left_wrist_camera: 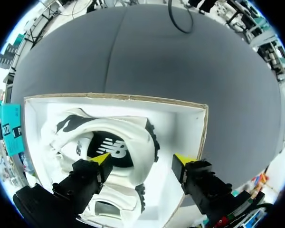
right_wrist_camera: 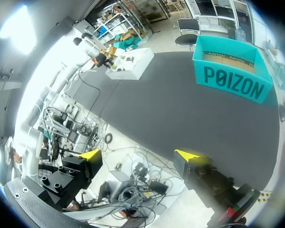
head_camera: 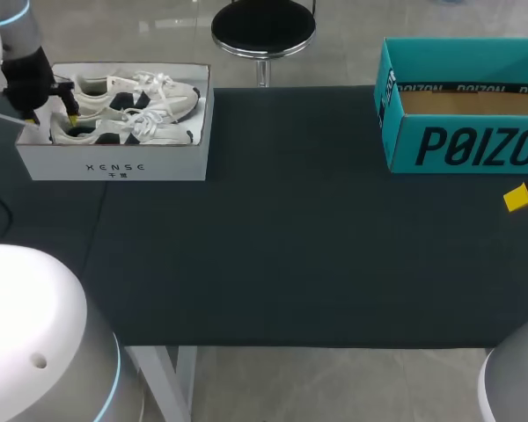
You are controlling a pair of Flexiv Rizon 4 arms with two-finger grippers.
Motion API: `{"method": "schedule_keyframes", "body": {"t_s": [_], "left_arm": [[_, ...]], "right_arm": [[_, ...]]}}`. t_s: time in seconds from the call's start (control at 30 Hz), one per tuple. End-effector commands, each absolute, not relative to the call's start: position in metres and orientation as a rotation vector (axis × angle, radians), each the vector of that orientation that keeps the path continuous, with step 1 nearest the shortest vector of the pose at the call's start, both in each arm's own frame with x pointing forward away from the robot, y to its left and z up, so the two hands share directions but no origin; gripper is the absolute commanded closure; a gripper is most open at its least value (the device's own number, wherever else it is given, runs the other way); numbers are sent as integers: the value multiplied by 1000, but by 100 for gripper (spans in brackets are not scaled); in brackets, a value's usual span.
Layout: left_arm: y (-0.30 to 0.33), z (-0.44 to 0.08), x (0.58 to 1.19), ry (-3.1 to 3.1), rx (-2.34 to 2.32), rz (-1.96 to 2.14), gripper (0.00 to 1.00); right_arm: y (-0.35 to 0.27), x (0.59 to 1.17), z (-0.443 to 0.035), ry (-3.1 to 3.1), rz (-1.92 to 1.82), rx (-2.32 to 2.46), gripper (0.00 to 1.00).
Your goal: Take the shoe out of the shoebox, open the shoe tongue, remove and reinsert the insole, then place the shoe into the shoebox
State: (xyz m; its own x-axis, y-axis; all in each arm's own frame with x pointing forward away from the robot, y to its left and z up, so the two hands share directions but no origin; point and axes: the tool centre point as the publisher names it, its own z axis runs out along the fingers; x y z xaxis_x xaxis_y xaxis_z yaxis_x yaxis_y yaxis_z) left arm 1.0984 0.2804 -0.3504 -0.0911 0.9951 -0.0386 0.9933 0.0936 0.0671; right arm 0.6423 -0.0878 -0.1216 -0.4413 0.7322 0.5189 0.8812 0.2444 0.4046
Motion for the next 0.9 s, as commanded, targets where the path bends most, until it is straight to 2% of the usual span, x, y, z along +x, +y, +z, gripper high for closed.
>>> {"method": "schedule_keyframes", "body": {"t_s": [0.03,0.17,0.23,0.33,0.37,0.4,0.43,0.5,0.53,0.9], "left_arm": [[279,-354,1097,2277,2061,55,48],[279,-355,1097,2281,2062,60,40],[279,-356,1097,2278,2062,64,39],[279,-357,1097,2278,2062,64,56],[279,-357,1097,2278,2062,64,58],[279,-357,1097,2279,2061,66,72],[279,-357,1098,2279,2059,67,78],[280,-357,1098,2278,2057,68,96],[280,-357,1098,2278,2056,69,100],[284,-349,1097,2242,2037,67,100]], "right_arm": [[-88,636,-124,-2293,-990,-1525,0],[-88,636,-124,-2293,-990,-1525,0],[-88,636,-124,-2293,-990,-1525,0],[-88,636,-124,-2293,-990,-1525,0],[-88,636,-124,-2293,-990,-1525,0],[-88,636,-124,-2293,-990,-1525,0],[-88,636,-124,-2293,-990,-1525,0],[-88,636,-124,-2293,-990,-1525,0],[-88,636,-124,-2293,-990,-1525,0],[-88,636,-124,-2293,-990,-1525,0]]}}
